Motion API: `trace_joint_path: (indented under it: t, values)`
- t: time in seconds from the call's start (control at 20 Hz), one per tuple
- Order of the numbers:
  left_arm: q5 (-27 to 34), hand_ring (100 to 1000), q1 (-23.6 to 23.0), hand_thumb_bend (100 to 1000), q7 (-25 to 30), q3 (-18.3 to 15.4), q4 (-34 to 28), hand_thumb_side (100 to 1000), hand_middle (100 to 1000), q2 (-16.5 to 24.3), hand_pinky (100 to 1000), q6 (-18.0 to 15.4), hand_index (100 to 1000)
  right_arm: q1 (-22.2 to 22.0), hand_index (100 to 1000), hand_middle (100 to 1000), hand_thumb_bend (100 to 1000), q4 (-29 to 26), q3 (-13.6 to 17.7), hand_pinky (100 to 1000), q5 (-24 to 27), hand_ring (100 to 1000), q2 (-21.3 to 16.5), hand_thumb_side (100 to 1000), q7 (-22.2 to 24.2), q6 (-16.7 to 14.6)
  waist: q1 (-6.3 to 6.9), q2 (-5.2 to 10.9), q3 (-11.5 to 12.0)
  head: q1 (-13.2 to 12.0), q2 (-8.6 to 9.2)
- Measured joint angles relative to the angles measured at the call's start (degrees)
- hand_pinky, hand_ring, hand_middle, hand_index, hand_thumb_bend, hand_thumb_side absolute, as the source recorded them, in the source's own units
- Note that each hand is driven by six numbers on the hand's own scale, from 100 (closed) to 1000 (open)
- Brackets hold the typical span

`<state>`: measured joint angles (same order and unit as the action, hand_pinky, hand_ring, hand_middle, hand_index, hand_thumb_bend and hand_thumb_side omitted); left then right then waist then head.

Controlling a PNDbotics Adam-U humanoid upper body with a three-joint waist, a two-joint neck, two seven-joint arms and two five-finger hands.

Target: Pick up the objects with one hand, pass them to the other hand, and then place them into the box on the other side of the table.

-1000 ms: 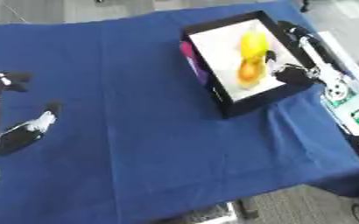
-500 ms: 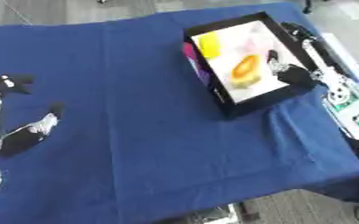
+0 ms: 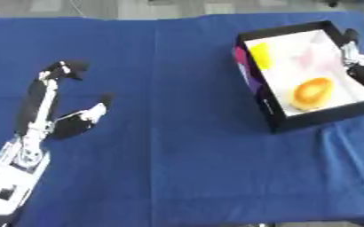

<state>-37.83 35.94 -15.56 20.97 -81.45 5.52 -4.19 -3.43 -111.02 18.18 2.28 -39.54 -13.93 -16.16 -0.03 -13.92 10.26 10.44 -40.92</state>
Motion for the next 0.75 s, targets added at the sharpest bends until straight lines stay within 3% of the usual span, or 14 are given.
trace_joint_path:
  t: [0.25,0.4,0.5,0.75]
  values:
    - [1.6,650,0.4,351,-1.1,-1.7,-2.7,606,701,0.5,809,1.1,792,-2.2,1000,977,100,-2.2,0.6,914,4.4,1000,2.6,461,-3.6,-4.3,-0.69,1.36,0.0,-1.8,0.34]
    - [3.6,682,0.4,132,-2.7,-3.8,-5.0,747,747,2.0,827,2.7,811,-4.5,1000,994,100,-2.3,2.1,921,6.8,1000,4.0,470,-3.5,-6.7,-1.16,2.02,0.0,-2.1,0.19]
    - [5.1,694,0.4,100,-4.0,-5.7,-7.1,766,766,3.6,834,4.1,823,-6.5,1000,998,100,-2.3,3.1,921,8.5,1000,5.2,470,-2.5,-8.2,-1.19,2.53,0.1,-2.1,-0.21]
    - [15.7,751,-1.3,100,-8.0,-11.1,-13.6,765,803,11.4,872,7.9,839,-13.1,1000,1000,100,-2.3,5.0,918,16.9,1000,9.0,470,4.6,-20.2,-1.48,2.94,0.1,-1.9,-0.89]
